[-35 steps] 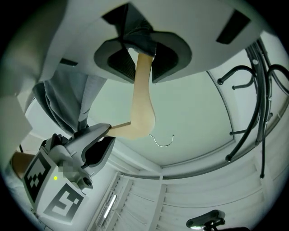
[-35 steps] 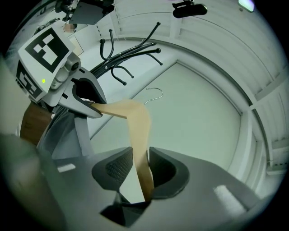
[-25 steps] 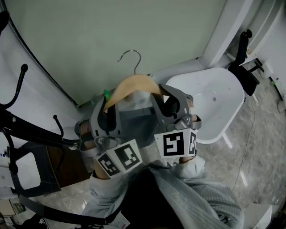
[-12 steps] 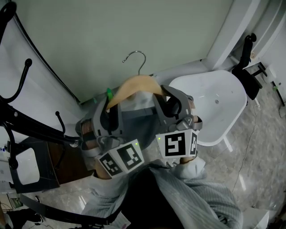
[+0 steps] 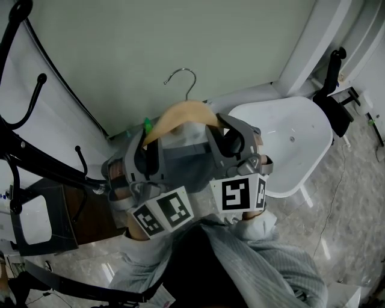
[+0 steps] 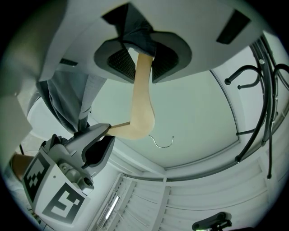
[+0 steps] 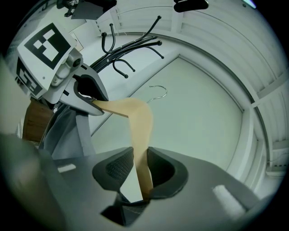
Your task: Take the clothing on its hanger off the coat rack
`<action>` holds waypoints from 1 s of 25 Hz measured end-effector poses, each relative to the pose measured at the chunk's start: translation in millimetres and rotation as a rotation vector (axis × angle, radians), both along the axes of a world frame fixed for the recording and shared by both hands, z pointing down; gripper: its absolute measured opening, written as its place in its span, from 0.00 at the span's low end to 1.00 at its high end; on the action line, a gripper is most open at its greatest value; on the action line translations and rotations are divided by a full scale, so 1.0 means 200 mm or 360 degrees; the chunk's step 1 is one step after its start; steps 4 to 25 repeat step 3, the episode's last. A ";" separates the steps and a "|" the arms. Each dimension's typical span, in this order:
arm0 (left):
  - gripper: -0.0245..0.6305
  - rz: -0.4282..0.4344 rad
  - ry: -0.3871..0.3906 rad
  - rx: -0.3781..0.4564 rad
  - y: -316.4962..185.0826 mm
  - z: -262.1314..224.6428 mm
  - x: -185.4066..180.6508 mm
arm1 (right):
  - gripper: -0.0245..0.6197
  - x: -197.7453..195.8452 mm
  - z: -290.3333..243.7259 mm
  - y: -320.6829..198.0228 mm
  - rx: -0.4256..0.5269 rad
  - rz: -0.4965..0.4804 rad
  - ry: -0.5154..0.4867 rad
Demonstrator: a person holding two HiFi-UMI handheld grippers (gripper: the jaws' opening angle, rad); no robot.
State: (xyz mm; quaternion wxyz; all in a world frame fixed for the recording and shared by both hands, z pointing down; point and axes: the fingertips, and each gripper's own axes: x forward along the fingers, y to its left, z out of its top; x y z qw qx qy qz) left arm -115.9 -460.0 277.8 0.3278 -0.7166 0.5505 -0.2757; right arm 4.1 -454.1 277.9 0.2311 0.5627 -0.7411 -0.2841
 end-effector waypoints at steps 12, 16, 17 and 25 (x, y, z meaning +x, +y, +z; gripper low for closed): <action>0.21 -0.0006 -0.0001 -0.0003 0.00 -0.01 0.00 | 0.19 0.00 -0.01 0.00 0.0003 -0.0004 0.0004; 0.21 -0.0006 -0.0001 -0.0003 0.00 -0.01 0.00 | 0.19 0.00 -0.01 0.00 0.0003 -0.0004 0.0004; 0.21 -0.0006 -0.0001 -0.0003 0.00 -0.01 0.00 | 0.19 0.00 -0.01 0.00 0.0003 -0.0004 0.0004; 0.21 -0.0006 -0.0001 -0.0003 0.00 -0.01 0.00 | 0.19 0.00 -0.01 0.00 0.0003 -0.0004 0.0004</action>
